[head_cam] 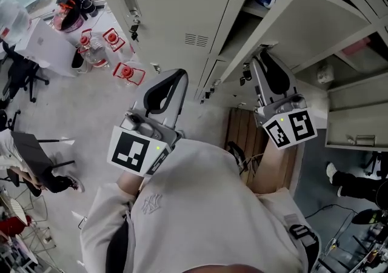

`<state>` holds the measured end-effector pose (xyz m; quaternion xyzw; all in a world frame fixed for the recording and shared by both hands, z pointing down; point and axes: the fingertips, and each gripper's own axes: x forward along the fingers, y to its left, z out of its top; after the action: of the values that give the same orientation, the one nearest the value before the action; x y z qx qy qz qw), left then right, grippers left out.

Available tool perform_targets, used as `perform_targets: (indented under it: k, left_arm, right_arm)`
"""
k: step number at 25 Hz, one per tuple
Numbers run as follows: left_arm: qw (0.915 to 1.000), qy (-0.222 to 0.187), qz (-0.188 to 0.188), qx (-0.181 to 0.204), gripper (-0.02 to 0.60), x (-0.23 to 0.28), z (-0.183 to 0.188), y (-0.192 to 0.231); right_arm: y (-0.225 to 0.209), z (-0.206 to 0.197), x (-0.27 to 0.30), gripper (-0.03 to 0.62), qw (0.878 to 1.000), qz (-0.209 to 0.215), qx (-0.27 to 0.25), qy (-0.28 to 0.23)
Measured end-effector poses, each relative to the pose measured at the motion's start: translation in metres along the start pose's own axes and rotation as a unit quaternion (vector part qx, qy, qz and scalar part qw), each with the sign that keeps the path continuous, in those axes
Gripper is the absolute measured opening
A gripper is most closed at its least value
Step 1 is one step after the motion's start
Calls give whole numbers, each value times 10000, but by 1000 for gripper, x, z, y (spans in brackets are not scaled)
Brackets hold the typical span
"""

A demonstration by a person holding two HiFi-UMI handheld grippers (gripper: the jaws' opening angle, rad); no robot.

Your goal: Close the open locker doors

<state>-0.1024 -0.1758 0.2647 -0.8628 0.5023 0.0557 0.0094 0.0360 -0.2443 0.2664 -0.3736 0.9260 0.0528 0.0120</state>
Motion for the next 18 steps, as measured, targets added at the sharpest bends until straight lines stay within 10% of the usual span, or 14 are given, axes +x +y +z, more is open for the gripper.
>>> perform_targets:
  k: [18]
  left_arm:
    - [9998, 71, 197, -62, 8, 7, -1, 51]
  right_arm:
    - [-40, -12, 55, 66, 9988, -478, 54, 51]
